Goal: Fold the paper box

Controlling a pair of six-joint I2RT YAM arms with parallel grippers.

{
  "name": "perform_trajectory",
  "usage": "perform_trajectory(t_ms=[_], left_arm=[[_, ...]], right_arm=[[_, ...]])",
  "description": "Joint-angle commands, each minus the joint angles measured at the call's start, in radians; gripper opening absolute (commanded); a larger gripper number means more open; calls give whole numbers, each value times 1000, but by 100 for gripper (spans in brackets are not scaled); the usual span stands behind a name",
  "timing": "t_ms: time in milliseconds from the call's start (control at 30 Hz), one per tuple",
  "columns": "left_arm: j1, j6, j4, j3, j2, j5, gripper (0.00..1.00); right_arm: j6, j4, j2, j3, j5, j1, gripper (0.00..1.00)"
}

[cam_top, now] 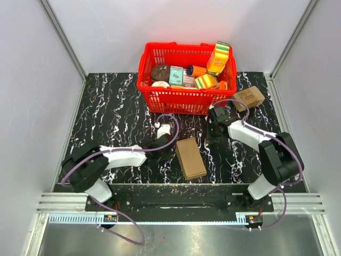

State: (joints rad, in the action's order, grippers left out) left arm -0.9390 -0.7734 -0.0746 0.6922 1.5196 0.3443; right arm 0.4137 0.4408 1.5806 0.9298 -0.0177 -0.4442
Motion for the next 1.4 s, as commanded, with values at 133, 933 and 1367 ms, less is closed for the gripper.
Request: perform_trajectory(t_ms=[133,933,1367], left_arm=[[32,79,128,124,160,-94,0],[23,134,173,196,221,-194,0],[2,131,155,179,206,-170,0]], right_arm=[[-95,-27,88,75,-80,1,0],[-29,-151,108,27,-215,-54,0],[0,-165,96,26,-151,-103,0]])
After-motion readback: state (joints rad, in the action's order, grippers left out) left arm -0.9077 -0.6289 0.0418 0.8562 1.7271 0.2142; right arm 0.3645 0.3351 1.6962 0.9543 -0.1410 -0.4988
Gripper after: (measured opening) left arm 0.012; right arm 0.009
